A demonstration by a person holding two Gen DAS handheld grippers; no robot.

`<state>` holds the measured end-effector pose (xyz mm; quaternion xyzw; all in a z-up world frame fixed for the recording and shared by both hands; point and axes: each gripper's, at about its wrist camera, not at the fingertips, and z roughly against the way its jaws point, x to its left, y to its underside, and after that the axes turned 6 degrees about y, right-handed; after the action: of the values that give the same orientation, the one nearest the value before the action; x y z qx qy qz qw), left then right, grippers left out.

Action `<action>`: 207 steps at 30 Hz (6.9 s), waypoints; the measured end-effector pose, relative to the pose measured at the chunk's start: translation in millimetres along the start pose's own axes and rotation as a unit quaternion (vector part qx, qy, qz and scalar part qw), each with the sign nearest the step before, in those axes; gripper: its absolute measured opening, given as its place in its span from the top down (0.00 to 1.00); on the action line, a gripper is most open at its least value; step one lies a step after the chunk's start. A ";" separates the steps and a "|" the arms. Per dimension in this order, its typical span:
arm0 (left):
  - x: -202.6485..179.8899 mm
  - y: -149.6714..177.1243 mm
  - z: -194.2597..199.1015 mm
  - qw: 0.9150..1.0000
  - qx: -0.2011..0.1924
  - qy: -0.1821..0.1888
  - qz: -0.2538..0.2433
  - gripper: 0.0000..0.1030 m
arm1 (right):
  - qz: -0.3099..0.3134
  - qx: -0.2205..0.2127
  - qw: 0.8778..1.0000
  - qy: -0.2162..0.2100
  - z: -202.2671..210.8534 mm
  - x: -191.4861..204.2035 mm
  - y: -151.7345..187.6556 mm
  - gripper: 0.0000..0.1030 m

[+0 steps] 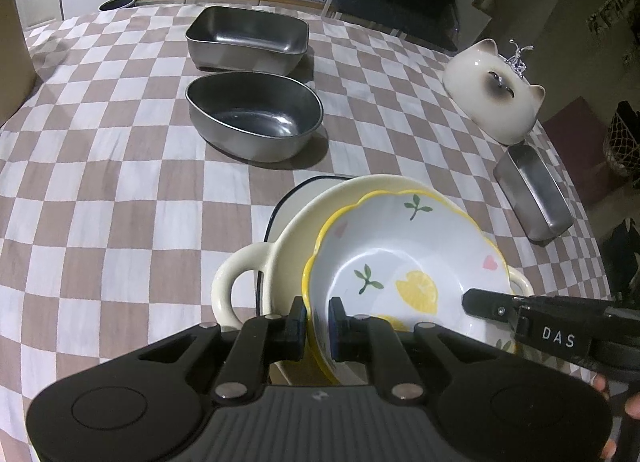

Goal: Organize plates and bowls
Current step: 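Lower the floral bowl into the cream bowl with both grippers, then open both grippers to release the floral bowl, then move both grippers to the rim of a rectangular steel tray, then close both grippers on the steel tray rim, then lift and carry the steel tray with both grippers toward the bowl stack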

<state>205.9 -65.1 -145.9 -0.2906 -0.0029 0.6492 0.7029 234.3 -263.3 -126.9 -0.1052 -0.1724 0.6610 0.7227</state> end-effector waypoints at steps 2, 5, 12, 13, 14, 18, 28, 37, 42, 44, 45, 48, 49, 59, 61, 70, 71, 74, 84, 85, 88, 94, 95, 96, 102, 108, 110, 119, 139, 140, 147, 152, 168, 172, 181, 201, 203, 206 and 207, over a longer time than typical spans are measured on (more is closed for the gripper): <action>0.3 -0.1 0.1 1.000 0.001 0.000 -0.001 0.89 | 0.004 0.000 1.000 0.002 -0.6 1.2 -0.4 0.89; 1.2 -1.0 0.6 1.000 0.001 0.002 0.001 0.89 | 0.014 0.001 1.000 0.007 -1.0 2.6 -0.4 0.89; 2.8 -2.4 2.3 1.000 0.002 0.004 0.007 0.87 | 0.015 0.010 1.000 0.002 -4.9 0.7 -1.6 0.89; 3.0 -2.5 2.5 1.000 0.002 0.004 0.006 0.87 | 0.015 0.011 1.000 0.002 -5.4 1.1 -1.7 0.88; 3.2 -2.6 2.7 1.000 0.001 0.005 0.006 0.87 | 0.017 0.011 1.000 0.003 -5.7 1.6 -2.1 0.87; 3.3 -2.4 4.0 1.000 0.001 0.007 0.003 0.87 | 0.017 0.012 1.000 0.000 -6.5 2.9 -3.3 0.80; 5.0 -1.0 12.3 1.000 -0.003 0.021 0.003 0.83 | 0.006 0.021 1.000 -0.021 -4.2 -1.4 -4.0 0.68; 2.3 1.8 25.8 1.000 -0.010 0.020 -0.006 0.77 | 0.005 0.018 1.000 -0.019 2.2 -1.5 0.3 0.65; 2.8 5.0 32.7 1.000 -0.014 0.020 -0.008 0.75 | 0.006 -0.001 1.000 -0.024 12.7 -3.6 3.4 0.50; 2.9 5.9 35.7 1.000 -0.016 0.017 -0.009 0.70 | 0.006 -0.018 0.999 -0.031 20.4 -4.2 4.2 0.41; 2.7 6.3 37.2 1.000 -0.018 0.017 -0.010 0.67 | 0.006 -0.024 0.999 -0.031 23.4 -4.5 5.0 0.39; 1.9 6.6 41.2 1.000 -0.021 0.019 -0.013 0.62 | 0.010 -0.031 0.999 -0.029 27.6 -5.8 6.8 0.38; 1.2 6.6 42.5 0.999 -0.023 0.021 -0.014 0.60 | 0.010 -0.031 0.999 -0.029 28.2 -6.5 6.9 0.37; -3.6 -3.2 67.5 0.996 -0.084 0.018 -0.039 0.10 | 0.008 -0.080 0.997 -0.024 42.4 -3.7 4.9 0.11; -0.8 -7.8 71.3 0.994 -0.098 0.015 -0.042 0.05 | 0.000 -0.093 0.995 -0.023 44.0 -4.4 2.5 0.10; 31.0 -40.4 79.5 0.987 -0.153 -0.026 -0.034 0.00 | -0.014 -0.158 0.987 -0.011 39.6 1.1 -21.5 0.01; 36.1 -44.8 79.4 0.987 -0.158 -0.030 -0.030 0.00 | -0.014 -0.164 0.986 -0.010 36.9 2.4 -25.8 0.01; 50.5 -57.0 79.1 0.984 -0.173 -0.040 -0.017 0.00 | -0.010 -0.178 0.984 -0.002 26.9 8.4 -39.7 0.01; 88.8 -101.5 61.3 0.975 -0.204 -0.088 -0.028 0.00 | -0.008 -0.210 0.978 -0.001 -13.1 40.5 -87.6 0.00; 92.7 -106.0 58.8 0.974 -0.204 -0.090 -0.027 0.00 | -0.011 -0.208 0.978 -0.005 -18.1 43.5 -92.9 0.00; 104.1 -121.8 52.2 0.974 -0.203 -0.094 -0.028 0.00 | -0.018 -0.202 0.979 -0.012 -30.9 51.9 -106.7 0.00; 116.4 -147.6 34.5 0.975 -0.210 -0.073 -0.028 0.00 | -0.039 -0.177 0.982 -0.042 -55.2 64.3 -134.2 0.01; 116.9 -152.5 30.7 0.975 -0.209 -0.068 -0.028 0.00 | -0.049 -0.171 0.983 -0.047 -59.0 64.7 -139.0 0.01; 116.9 -157.4 26.5 0.976 -0.209 -0.061 -0.029 0.00 | -0.062 -0.163 0.983 -0.052 -62.9 64.4 -144.0 0.04; 115.3 -188.0 -2.4 0.982 -0.187 -0.022 -0.027 0.14 | -0.120 -0.134 0.979 -0.097 -87.4 53.8 -176.0 0.32; 121.4 -212.9 -29.4 0.986 -0.161 -0.018 -0.029 0.36 | -0.146 -0.133 0.970 -0.139 -108.9 52.0 -191.6 0.50; 126.1 -218.5 -37.5 0.988 -0.152 -0.011 -0.020 0.45 | -0.149 -0.130 0.970 -0.143 -115.9 54.9 -194.8 0.53; 136.5 -227.9 -64.1 0.992 -0.125 0.003 -0.012 0.68 | -0.152 -0.120 0.972 -0.132 -141.3 62.1 -200.5 0.72; 109.7 -193.9 7.8 0.984 -0.167 -0.028 -0.048 0.96 | -0.078 -0.142 0.981 -0.106 -92.4 81.0 -187.5 0.92; 106.3 -190.1 15.9 0.984 -0.172 -0.027 -0.048 0.96 | -0.074 -0.147 0.981 -0.108 -85.0 81.5 -185.1 0.92; 87.1 -154.1 63.1 0.980 -0.188 -0.032 -0.052 0.96 | -0.033 -0.178 0.978 -0.108 -28.8 85.4 -159.2 0.92; 74.6 -124.4 95.8 0.978 -0.199 -0.032 -0.055 0.96 | -0.012 -0.189 0.976 -0.109 5.2 86.6 -132.9 0.92; 69.8 -32.1 172.7 0.970 -0.227 -0.053 -0.069 0.96 | -0.010 -0.192 0.967 -0.164 49.9 89.5 -59.0 0.91; 83.2 -13.4 172.0 0.972 -0.225 -0.054 -0.047 0.96 | -0.003 -0.186 0.967 -0.175 52.6 97.3 -46.7 0.90; 118.6 6.7 152.8 0.978 -0.191 -0.077 -0.011 0.96 | 0.054 -0.156 0.974 -0.157 34.3 131.0 -33.0 0.89; 161.0 14.4 116.9 0.985 -0.095 -0.139 -0.023 0.95 | 0.096 -0.106 0.977 -0.161 9.8 173.3 -20.3 0.86; 162.4 14.9 113.1 0.986 -0.085 -0.140 -0.027 0.89 | 0.099 -0.100 0.977 -0.158 6.5 177.0 -19.2 0.86; 162.8 15.8 106.9 0.986 -0.070 -0.150 -0.037 0.86 | 0.106 -0.095 0.977 -0.157 4.3 181.8 -17.3 0.86; 163.6 16.2 104.9 0.985 -0.066 -0.152 -0.038 0.86 | 0.109 -0.094 0.977 -0.155 4.0 183.6 -16.5 0.86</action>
<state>176.9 126.8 -126.4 -0.2336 -0.1635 0.6570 0.6979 260.1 -83.3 -96.7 -0.0871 -0.3316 0.7250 0.5974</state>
